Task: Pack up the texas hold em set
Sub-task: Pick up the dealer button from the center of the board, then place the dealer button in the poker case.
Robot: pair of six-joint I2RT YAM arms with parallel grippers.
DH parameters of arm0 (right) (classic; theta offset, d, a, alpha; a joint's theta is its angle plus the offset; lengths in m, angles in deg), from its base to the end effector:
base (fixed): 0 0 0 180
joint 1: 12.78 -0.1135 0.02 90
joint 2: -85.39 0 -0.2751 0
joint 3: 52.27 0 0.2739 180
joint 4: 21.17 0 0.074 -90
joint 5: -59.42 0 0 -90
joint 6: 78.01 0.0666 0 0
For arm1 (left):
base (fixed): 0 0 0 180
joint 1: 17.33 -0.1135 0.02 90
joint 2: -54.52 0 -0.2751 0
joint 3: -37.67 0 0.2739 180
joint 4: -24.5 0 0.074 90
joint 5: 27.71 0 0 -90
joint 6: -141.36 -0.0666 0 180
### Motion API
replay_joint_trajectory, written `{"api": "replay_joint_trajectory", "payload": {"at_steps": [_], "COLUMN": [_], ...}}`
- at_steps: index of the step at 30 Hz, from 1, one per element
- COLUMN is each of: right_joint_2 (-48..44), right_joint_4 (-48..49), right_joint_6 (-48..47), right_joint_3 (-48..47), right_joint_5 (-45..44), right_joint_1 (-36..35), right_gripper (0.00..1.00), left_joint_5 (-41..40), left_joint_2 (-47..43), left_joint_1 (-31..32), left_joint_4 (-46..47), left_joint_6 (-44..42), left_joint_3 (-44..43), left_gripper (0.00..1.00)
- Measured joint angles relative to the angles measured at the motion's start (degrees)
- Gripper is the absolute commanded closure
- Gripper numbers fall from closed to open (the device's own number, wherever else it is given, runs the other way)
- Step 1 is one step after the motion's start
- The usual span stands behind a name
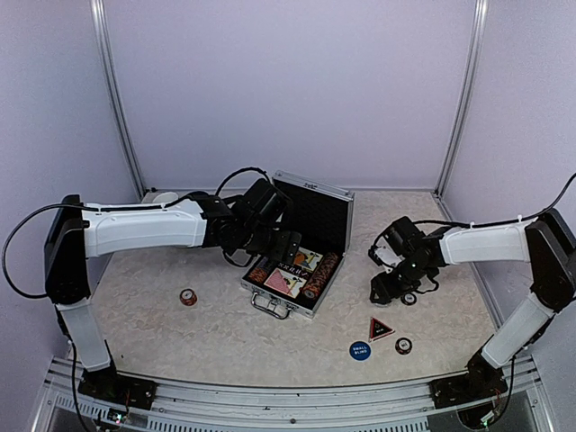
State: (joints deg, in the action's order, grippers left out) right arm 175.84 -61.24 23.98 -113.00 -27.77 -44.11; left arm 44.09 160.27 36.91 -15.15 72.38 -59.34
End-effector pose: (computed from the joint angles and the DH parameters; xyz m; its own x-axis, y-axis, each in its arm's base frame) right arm 0.2619 0.1632 0.1209 -0.8950 -0.3019 -0.3284 -0.3556 0.9273 0.1168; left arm 0.2837 -0.3583 0.2340 -0.6409 0.3068 -0.7036 0.4497 0.8929 -0.0202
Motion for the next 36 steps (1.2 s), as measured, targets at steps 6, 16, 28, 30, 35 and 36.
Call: {"api": "replay_joint_trajectory", "payload": {"at_steps": [6, 16, 28, 30, 35, 36], "right_joint_2": [-0.5, 3.6, 21.3, 24.1, 29.3, 29.8], "right_joint_4": [-1.0, -2.8, -5.2, -6.0, -7.1, -7.3], "right_joint_6": [-0.6, -1.9, -7.9, -8.9, -11.6, -12.0], "right_joint_3": [-4.4, -19.7, -39.0, -41.9, -46.2, -46.6], "right_joint_5": [0.4, -0.7, -6.4, -8.1, -11.2, -11.5], "right_joint_1": [-3.7, -15.1, -18.9, -18.9, -18.8, -18.7], "right_gripper": [0.49, 0.50, 0.51, 0.51, 0.51, 0.51], "left_joint_5": [0.8, 1.8, 1.4, 1.4, 1.4, 1.4], "left_joint_2": [-1.7, -12.4, -22.7, -23.5, -23.9, -23.9], "left_joint_1": [-3.5, -9.7, -13.5, -13.5, -13.4, -13.4], "left_joint_4": [0.9, 2.9, 4.1, 4.1, 4.2, 4.2], "left_joint_6": [1.3, 4.5, 5.8, 5.8, 5.8, 5.7], "left_joint_3": [4.8, 13.8, 18.8, 18.8, 18.9, 19.0], "left_gripper": [0.10, 0.09, 0.09, 0.09, 0.09, 0.09]}}
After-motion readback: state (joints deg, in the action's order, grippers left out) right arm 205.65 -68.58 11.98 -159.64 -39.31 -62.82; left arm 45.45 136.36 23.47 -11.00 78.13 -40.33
